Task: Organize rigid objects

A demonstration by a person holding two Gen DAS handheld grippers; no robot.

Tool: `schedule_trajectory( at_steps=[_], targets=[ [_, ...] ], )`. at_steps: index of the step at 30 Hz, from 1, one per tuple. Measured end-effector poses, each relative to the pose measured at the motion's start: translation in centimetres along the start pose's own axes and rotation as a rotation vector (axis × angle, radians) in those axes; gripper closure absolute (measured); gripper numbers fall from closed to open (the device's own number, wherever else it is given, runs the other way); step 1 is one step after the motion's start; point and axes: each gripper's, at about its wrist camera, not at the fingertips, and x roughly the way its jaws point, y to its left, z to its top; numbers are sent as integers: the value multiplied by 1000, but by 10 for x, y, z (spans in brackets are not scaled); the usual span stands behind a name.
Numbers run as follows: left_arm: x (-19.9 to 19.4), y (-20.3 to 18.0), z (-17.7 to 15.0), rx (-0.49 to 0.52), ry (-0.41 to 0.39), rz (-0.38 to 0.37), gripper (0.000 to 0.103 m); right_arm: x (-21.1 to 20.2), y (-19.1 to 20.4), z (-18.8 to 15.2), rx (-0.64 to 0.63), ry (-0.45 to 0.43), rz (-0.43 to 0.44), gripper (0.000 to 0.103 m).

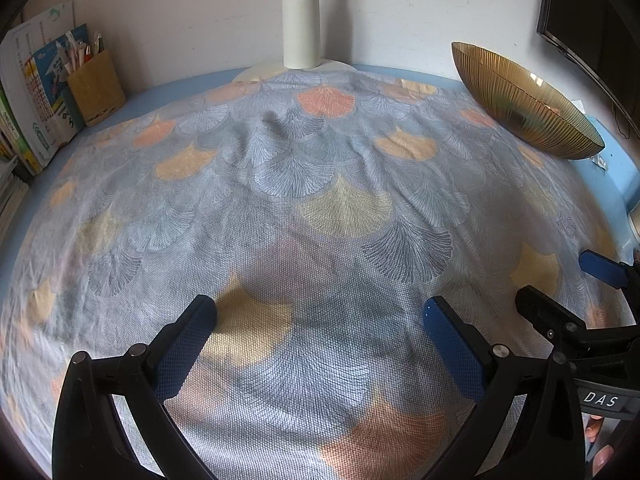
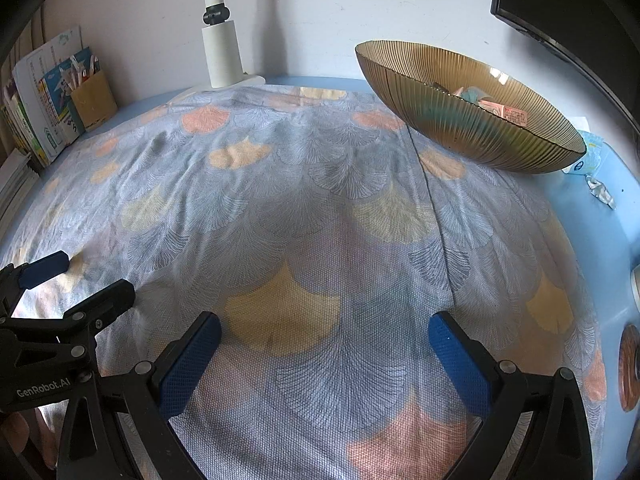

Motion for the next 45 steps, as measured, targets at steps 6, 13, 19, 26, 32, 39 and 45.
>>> schedule_trajectory(
  at_steps=[6, 13, 19, 26, 32, 39, 45],
  targets=[
    [1, 0, -1, -1, 1, -1, 0, 0, 0, 0, 0, 0, 0, 0],
    [0, 0, 0, -2, 0, 0, 0, 0, 0, 0, 0, 0, 0, 0],
    [0, 1, -1, -2, 0, 0, 0, 0, 0, 0, 0, 0, 0, 0],
    [0, 0, 0, -2, 0, 0, 0, 0, 0, 0, 0, 0, 0, 0],
    [2, 1, -3, -2, 0, 0, 0, 0, 0, 0, 0, 0, 0, 0],
    [0, 0, -1, -3, -1, 0, 0, 0, 0, 0, 0, 0, 0, 0],
    [2, 0, -3, -3, -1, 0, 0, 0, 0, 0, 0, -1, 0, 0]
  ],
)
